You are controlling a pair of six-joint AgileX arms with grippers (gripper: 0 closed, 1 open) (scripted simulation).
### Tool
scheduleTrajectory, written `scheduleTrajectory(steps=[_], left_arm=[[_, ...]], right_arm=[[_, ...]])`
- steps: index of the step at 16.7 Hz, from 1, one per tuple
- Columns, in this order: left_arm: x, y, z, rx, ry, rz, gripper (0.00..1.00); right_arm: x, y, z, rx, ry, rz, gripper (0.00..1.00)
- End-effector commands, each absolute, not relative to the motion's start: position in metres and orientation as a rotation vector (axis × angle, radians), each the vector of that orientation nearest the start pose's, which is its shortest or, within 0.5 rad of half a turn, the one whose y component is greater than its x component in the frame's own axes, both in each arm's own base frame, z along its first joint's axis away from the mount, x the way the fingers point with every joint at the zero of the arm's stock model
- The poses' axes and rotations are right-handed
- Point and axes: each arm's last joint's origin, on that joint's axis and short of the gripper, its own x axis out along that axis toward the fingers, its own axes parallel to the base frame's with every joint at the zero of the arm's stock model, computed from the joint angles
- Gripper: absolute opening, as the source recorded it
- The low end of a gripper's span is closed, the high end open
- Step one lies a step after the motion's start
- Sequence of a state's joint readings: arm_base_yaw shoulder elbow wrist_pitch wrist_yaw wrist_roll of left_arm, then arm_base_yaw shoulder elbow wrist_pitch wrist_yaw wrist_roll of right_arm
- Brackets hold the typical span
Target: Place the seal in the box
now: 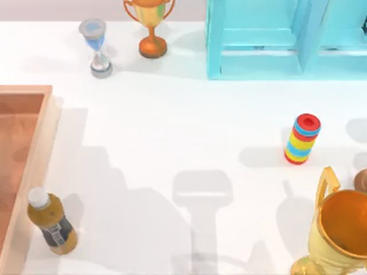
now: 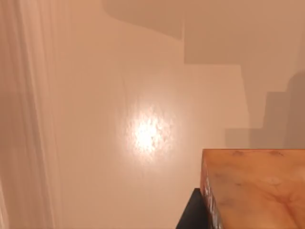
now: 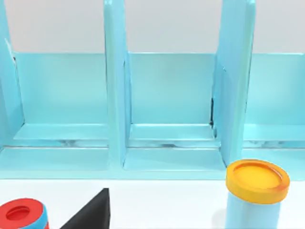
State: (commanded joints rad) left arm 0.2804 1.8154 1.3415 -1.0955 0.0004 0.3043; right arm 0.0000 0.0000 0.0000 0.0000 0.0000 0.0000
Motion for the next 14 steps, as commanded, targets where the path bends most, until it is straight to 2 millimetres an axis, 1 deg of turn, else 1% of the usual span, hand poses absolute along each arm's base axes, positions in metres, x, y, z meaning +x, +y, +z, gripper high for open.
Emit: scheduleTrajectory(steps=[8,9,14], left_arm=[[0.3215,0.0955,0.1985,0.016,1.57,-0.015,0.98],[0.3215,0.0955,0.1985,0.016,1.57,-0.015,1.0],[0.3215,0.0955,0.1985,0.016,1.57,-0.015,1.0]], right_arm=[[0.1057,-0.0012,0.16,0.0,0.0,0.0,1.0],[0.1057,-0.0012,0.16,0.0,0.0,0.0,1.0],[0.1057,-0.0012,0.16,0.0,0.0,0.0,1.0]])
